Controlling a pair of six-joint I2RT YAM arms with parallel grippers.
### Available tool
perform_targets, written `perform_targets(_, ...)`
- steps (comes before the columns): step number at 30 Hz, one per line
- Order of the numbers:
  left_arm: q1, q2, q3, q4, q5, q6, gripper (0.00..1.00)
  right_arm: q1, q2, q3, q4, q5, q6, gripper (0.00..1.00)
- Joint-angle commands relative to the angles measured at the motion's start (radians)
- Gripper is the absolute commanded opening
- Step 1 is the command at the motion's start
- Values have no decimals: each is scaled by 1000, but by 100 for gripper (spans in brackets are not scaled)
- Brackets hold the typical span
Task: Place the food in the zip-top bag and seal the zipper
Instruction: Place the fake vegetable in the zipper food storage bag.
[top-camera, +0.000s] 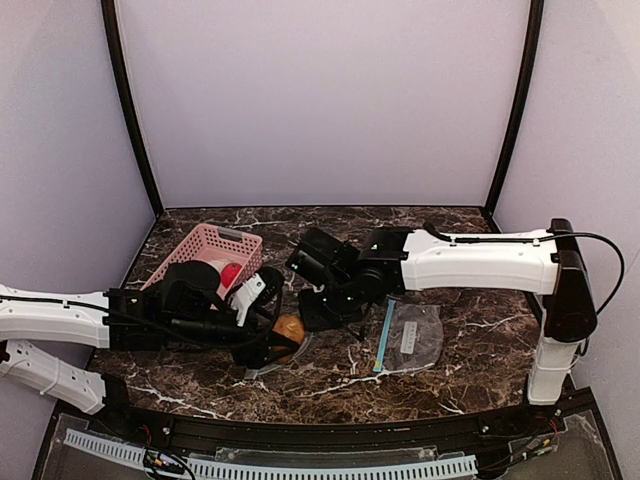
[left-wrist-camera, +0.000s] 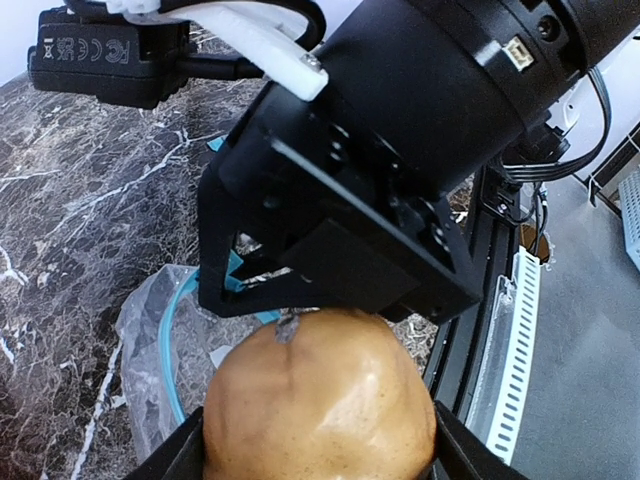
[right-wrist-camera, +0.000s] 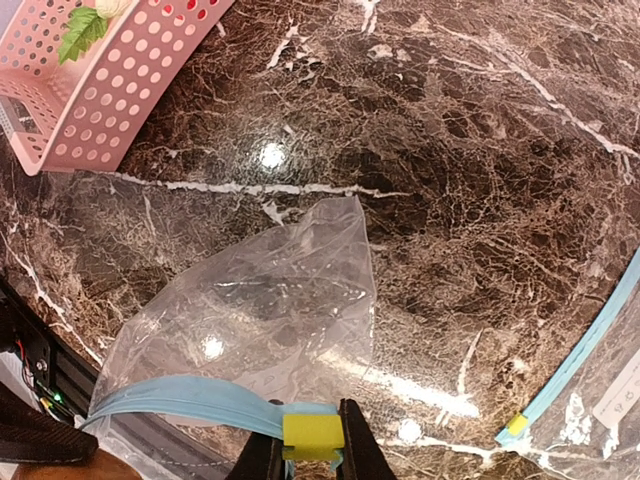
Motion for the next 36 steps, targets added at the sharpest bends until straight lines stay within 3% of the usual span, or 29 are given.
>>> perform_targets(1,-6,12,17,-21,-65,23,46,-6,6,18,11,-3,-10,0)
perform_targets(11,-6,65,44,-85,-141,15,51,-6,7,24,12,-9,-13,0)
perform_targets(19,-6,76,60,-101,-155,8,70,-6,4,14,11,-8,-12,0)
perform_targets(27,-7,77,66,-112,-157,6,79,-6,7,18,12,-11,-12,0)
perform_targets(36,-6,39,79,-111,-138,-34,80,-6,7,16,10,-10,-12,0)
